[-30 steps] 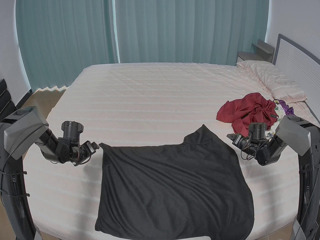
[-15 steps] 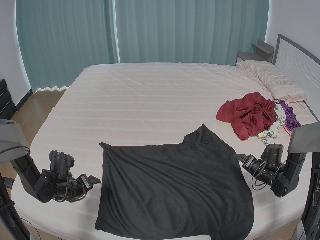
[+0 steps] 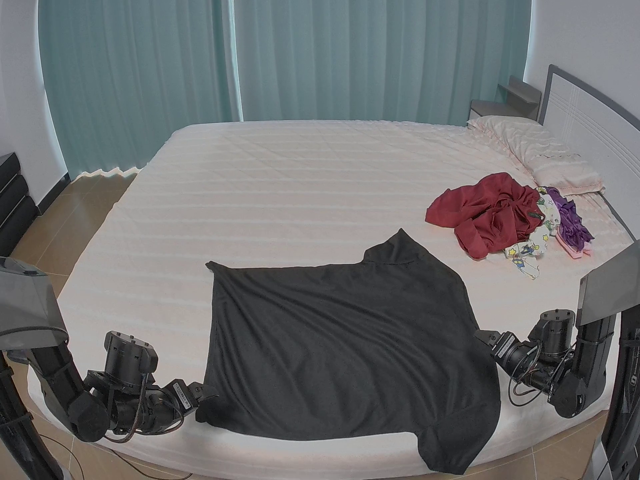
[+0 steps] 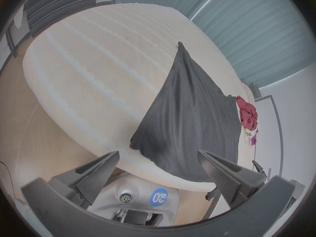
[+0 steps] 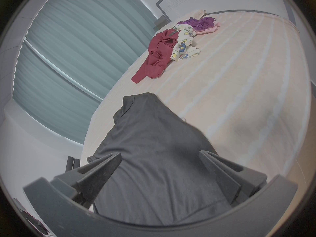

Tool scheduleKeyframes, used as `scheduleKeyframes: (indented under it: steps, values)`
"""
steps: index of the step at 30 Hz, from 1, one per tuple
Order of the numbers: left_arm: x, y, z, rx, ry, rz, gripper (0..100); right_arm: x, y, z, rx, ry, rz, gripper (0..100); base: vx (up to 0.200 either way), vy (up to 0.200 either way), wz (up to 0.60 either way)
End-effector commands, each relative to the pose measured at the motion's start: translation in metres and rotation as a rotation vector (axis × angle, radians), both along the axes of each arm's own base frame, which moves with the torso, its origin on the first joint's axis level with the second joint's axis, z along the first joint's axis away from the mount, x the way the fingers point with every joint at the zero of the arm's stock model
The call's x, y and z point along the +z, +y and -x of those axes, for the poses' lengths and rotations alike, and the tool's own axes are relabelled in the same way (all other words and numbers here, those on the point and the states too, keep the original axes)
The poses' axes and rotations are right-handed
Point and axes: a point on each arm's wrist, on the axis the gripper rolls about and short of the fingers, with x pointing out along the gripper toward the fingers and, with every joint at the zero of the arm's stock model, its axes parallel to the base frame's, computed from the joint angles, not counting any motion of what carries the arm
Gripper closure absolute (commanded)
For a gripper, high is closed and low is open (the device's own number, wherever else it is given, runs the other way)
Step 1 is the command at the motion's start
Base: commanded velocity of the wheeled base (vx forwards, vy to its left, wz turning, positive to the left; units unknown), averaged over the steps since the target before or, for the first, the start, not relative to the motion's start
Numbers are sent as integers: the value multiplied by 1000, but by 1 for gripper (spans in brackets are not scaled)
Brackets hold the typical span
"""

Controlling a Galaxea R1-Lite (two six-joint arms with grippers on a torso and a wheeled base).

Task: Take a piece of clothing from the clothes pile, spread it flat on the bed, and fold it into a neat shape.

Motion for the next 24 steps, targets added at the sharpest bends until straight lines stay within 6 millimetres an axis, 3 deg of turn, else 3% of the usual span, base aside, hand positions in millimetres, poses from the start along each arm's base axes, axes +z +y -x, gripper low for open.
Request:
scheduleKeyframes:
  steps: [1, 12, 24]
  values:
    - [-16, -1, -2, 9, 27, -21, 0, 0, 1, 2, 3, 0, -1, 0, 0, 0, 0]
    - [-54, -16, -21, 46, -41, -139, 0, -1, 6, 2, 23, 2, -2, 0, 0, 0, 0]
    - [-62, -31, -35, 44, -112, -171, 0, 0, 7, 3, 26, -1, -2, 0, 0, 0, 0]
